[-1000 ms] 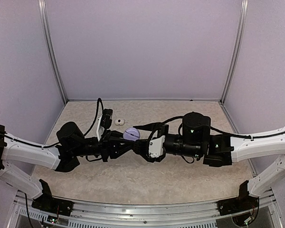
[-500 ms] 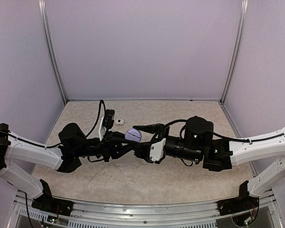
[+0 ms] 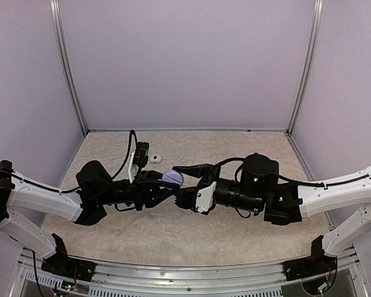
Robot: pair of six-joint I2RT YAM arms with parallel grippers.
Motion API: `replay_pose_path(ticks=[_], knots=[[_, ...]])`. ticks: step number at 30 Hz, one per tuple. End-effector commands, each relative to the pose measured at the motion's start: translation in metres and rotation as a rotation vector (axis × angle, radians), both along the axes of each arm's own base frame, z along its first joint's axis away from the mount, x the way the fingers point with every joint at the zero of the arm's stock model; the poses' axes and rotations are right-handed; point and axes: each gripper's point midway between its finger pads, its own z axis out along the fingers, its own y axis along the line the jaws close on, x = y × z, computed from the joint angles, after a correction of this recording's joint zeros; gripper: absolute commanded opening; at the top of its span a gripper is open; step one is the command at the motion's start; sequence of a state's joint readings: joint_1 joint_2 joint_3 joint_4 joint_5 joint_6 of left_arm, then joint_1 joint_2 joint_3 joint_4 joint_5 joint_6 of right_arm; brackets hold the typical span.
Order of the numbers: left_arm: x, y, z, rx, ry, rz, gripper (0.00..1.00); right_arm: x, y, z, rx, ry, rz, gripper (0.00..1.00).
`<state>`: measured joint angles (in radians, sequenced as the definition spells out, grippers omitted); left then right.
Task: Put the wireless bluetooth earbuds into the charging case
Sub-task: Pass from the left arm to the right, then pass from the right arm to the left
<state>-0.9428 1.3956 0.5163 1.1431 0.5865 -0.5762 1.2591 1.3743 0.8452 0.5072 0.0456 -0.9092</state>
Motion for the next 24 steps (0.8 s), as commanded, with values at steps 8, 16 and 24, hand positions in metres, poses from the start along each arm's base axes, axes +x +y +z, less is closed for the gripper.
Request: replay_pose_path(ticks=[8,16,24], knots=[[-0.003,-0.002,0.007,-0.006,-0.052,0.008,0.35,-0.004,-0.001,0.006,0.028,0.001,0.005,0.48],[0.000,0.002,0.003,0.044,-0.106,0.053,0.40,-0.003,-0.004,0.007,0.027,0.024,0.014,0.47],[0.001,0.009,0.006,0.048,-0.138,0.083,0.41,-0.004,-0.004,0.002,0.009,0.051,0.032,0.47]])
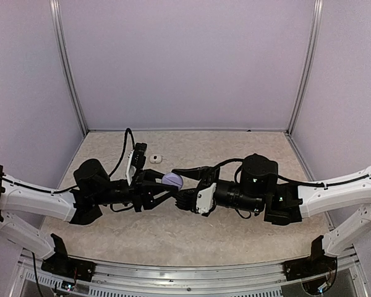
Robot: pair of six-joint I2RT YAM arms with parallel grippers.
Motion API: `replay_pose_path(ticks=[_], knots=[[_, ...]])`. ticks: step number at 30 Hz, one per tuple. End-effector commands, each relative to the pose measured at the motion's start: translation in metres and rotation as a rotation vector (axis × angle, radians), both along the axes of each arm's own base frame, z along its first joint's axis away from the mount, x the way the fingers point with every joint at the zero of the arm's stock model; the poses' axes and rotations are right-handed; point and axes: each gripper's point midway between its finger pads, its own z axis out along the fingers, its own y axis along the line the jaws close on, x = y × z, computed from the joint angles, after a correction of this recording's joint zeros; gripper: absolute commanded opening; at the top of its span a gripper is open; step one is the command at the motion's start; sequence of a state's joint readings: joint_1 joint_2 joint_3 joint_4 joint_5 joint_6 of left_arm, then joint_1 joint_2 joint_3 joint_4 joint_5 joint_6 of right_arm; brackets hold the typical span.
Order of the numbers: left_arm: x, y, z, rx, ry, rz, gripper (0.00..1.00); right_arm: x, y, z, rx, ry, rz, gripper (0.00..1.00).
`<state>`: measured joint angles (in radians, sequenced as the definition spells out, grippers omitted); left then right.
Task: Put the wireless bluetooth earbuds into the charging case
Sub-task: Pass from the right arm to the left
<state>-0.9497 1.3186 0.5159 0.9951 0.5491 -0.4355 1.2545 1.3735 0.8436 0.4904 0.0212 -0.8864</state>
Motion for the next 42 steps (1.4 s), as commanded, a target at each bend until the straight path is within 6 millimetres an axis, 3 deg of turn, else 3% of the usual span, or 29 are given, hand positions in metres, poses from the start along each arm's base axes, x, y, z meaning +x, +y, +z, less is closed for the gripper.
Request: replay_pose_path(ticks=[1,7,12,16,21,24,33,42], knots=[[0.000,0.006,0.009,-0.009,-0.050,0.026,0.41,-0.002,-0.004,0.006,0.014,0.028,0.013,0.47],[0.001,0.009,0.011,-0.003,-0.066,0.036,0.39,0.000,-0.005,0.001,-0.003,0.044,0.007,0.47],[0.003,0.009,0.010,-0.001,-0.064,0.039,0.27,0.002,-0.004,0.000,-0.003,0.048,0.003,0.47],[0.004,0.007,0.009,0.002,-0.058,0.033,0.24,0.004,-0.005,0.002,0.005,0.049,-0.006,0.49],[0.005,0.008,0.013,-0.017,-0.056,0.042,0.16,0.008,-0.005,0.003,0.018,0.055,-0.024,0.67],[0.007,0.011,0.020,-0.049,-0.048,0.055,0.14,0.010,-0.005,0.002,0.028,0.054,-0.032,0.71],[0.017,0.015,0.034,-0.146,0.014,0.116,0.13,0.023,0.001,0.007,0.061,0.035,-0.090,0.68],[0.030,0.014,0.029,-0.131,0.037,0.182,0.15,0.033,0.005,0.011,0.073,0.015,-0.142,0.66]])
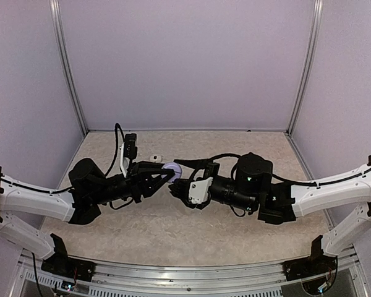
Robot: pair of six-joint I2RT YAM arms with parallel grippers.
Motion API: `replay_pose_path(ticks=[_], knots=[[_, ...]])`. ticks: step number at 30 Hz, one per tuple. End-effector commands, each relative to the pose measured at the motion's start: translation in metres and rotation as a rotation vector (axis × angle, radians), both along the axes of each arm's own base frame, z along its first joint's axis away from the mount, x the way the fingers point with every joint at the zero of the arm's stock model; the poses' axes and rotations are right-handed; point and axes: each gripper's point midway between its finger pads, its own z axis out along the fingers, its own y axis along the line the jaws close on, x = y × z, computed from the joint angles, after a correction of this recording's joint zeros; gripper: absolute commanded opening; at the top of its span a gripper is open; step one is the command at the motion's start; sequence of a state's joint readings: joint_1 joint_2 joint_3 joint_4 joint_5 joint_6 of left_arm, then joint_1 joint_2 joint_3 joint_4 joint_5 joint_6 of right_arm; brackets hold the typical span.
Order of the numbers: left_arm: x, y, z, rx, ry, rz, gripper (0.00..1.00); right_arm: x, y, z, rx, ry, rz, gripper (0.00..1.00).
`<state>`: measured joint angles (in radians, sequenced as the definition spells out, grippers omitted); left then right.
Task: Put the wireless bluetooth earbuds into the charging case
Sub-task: Pass from the right arm to the left, then pass from the left arm to the right
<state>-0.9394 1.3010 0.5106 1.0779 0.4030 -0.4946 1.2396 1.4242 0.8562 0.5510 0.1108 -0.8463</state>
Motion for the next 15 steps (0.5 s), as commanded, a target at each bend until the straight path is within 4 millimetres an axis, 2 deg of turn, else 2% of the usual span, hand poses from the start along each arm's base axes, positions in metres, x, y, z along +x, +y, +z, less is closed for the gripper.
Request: replay_pose_path(ticks=[1,15], knots=[[0.009,0.002,0.004,-0.021,0.011,0.053,0.15,0.011,0.004,0.011,0.031,-0.015,-0.045,0.66],[0.020,-0.002,-0.007,0.033,0.031,0.106,0.15,0.020,0.008,0.010,0.030,-0.024,-0.089,0.66]])
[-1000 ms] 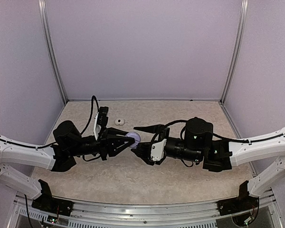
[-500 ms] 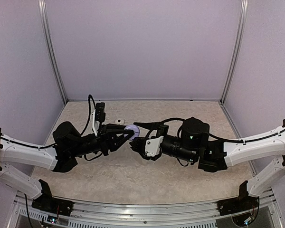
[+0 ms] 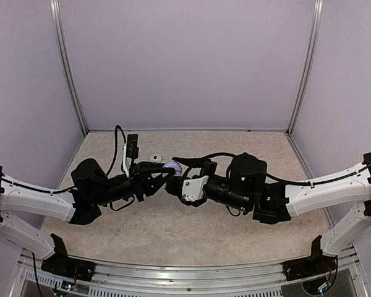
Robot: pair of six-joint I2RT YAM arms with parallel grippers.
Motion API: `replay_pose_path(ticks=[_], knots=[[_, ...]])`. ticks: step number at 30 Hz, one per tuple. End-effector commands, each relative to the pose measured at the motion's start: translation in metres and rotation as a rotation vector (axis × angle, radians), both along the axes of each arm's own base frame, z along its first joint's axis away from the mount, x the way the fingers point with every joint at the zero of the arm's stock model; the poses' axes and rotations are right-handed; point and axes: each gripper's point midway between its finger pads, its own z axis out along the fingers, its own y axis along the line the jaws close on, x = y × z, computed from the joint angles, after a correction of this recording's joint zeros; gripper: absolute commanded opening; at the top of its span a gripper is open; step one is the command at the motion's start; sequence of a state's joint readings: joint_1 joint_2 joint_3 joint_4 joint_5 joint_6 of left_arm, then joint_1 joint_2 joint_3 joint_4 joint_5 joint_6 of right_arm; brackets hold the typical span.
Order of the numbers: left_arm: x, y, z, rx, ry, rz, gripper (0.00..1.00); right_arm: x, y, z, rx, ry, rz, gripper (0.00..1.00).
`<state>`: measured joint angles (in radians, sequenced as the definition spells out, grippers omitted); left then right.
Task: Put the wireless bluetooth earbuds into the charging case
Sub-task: Pass from the left arm to the right
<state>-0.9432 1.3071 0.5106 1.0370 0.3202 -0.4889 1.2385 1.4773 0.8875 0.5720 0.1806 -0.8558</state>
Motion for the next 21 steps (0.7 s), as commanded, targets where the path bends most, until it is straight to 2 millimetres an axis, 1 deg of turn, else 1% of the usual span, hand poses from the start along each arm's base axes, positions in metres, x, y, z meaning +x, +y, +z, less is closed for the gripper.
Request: replay_pose_path(ticks=[1,2,4,10,11,12,14,16,18,20,21], knots=[[0.007,-0.004,0.001,0.014,-0.005,0.031,0.15,0.006,0.002,0.014,0.038,-0.017,-0.021,0.67],[0.007,-0.004,0.001,0.019,-0.006,0.032,0.15,0.006,0.003,0.015,0.039,-0.016,-0.023,0.67],[0.008,-0.006,-0.001,0.027,-0.004,0.034,0.15,0.006,0.004,0.014,0.032,-0.013,-0.022,0.64],[0.011,-0.005,-0.005,0.040,0.002,0.054,0.15,0.008,0.006,0.008,0.009,-0.010,-0.024,0.48],[0.012,-0.005,-0.005,0.042,0.003,0.058,0.17,0.009,0.006,0.008,0.005,-0.010,-0.026,0.45],[0.013,-0.005,-0.005,0.045,0.003,0.061,0.22,0.009,0.006,0.007,0.004,-0.010,-0.028,0.43],[0.012,-0.004,-0.006,0.053,-0.006,0.063,0.35,0.012,0.005,0.007,0.009,0.003,-0.032,0.42],[0.011,-0.001,-0.006,0.053,-0.015,0.056,0.53,0.017,0.003,0.009,0.025,0.033,-0.032,0.42],[0.013,0.006,-0.005,0.045,-0.021,0.070,0.70,0.027,-0.002,0.010,0.049,0.076,-0.037,0.41],[0.017,0.016,-0.004,0.040,-0.018,0.101,0.81,0.035,-0.005,0.010,0.076,0.130,-0.031,0.40],[0.021,0.024,0.000,0.027,-0.021,0.127,0.88,0.042,-0.008,0.008,0.086,0.162,-0.032,0.40]])
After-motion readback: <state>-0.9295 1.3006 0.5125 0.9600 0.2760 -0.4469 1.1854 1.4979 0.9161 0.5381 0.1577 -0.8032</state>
